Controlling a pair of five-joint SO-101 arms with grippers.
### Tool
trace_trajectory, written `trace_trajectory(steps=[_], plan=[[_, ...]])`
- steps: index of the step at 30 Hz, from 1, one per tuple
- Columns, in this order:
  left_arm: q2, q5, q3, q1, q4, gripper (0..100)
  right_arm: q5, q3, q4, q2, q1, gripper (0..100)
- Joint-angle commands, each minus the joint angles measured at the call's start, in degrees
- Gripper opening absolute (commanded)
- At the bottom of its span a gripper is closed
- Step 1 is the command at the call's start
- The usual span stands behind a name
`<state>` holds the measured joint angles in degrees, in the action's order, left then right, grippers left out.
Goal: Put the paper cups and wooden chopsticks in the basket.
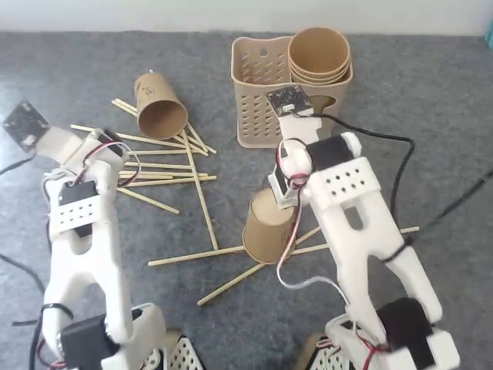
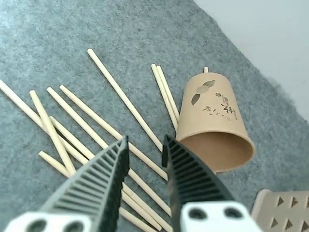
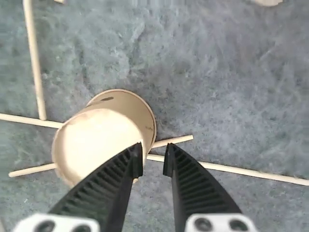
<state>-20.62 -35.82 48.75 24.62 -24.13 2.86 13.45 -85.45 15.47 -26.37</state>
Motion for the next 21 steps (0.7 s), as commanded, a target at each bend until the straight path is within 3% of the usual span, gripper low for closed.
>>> trace_trajectory(steps=[1, 9, 21], plan=[[-2.5, 0.9, -0.4, -0.5, 1.4, 11, -1.9, -0.5, -0.4, 5.1, -1.9, 9.8], [-2.5, 0.9, -0.4, -0.5, 1.4, 11, -2.5, 7.6, 4.1, -1.2, 1.1, 9.8], [5.4, 0.9, -5.2, -0.5, 1.1, 11, -13.7, 8.0, 4.1, -1.2, 24.7, 9.8]])
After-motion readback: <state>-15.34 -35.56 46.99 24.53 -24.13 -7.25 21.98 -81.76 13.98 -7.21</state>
